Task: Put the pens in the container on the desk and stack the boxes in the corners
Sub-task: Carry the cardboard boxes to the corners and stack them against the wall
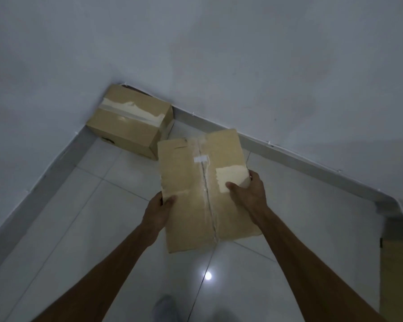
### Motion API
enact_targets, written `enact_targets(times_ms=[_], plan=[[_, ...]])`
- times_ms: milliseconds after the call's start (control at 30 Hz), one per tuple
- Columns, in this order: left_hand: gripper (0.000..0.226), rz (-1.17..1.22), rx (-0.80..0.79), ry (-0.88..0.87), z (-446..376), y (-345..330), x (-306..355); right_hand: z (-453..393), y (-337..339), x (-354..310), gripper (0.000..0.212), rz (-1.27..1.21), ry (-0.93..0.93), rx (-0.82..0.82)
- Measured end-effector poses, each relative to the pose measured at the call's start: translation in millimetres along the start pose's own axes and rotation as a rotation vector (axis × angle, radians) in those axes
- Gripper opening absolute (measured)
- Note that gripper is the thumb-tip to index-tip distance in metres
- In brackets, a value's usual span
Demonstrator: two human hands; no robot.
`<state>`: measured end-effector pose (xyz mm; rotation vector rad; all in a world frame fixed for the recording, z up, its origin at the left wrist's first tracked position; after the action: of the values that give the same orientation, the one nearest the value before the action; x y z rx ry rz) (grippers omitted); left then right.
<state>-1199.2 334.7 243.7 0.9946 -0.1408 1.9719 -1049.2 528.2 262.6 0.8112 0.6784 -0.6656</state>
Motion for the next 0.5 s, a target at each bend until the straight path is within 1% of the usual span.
enact_targets(times_ms=[67,133,233,333,400,500], plan=[[0.037,0.021,0.006,0.027,-13,-2,-7,-14,-10,-4,0.076,0.035,0.013,-0.020],[0.037,0.056,0.020,0.055,-47,-7,-24,-46,-35,5,0.073,0.096,0.013,-0.062],[0.032,0.096,0.042,0.097,-83,-16,-41,-82,-61,18,0.070,0.168,0.019,-0.141],[0.028,0.102,0.035,0.102,-112,-22,-65,-114,-82,28,0.068,0.205,0.008,-0.170],[0.019,0.122,0.024,0.118,-127,-29,-79,-133,-93,38,0.068,0.223,0.005,-0.184],[0.022,0.177,0.040,0.174,-140,-40,-94,-152,-109,55,0.065,0.256,0.054,-0.214]])
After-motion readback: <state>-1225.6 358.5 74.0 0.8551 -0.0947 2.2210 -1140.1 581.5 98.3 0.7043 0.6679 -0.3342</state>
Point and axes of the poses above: each hand's wrist, its own z-axis away from the middle knuckle, its own y-axis out of the back of the hand, x = y × z, the point moved 1 cm from there along -z, towards the middle knuckle, and after that the axes turned 8 degrees about -z, right-handed, at the moved point
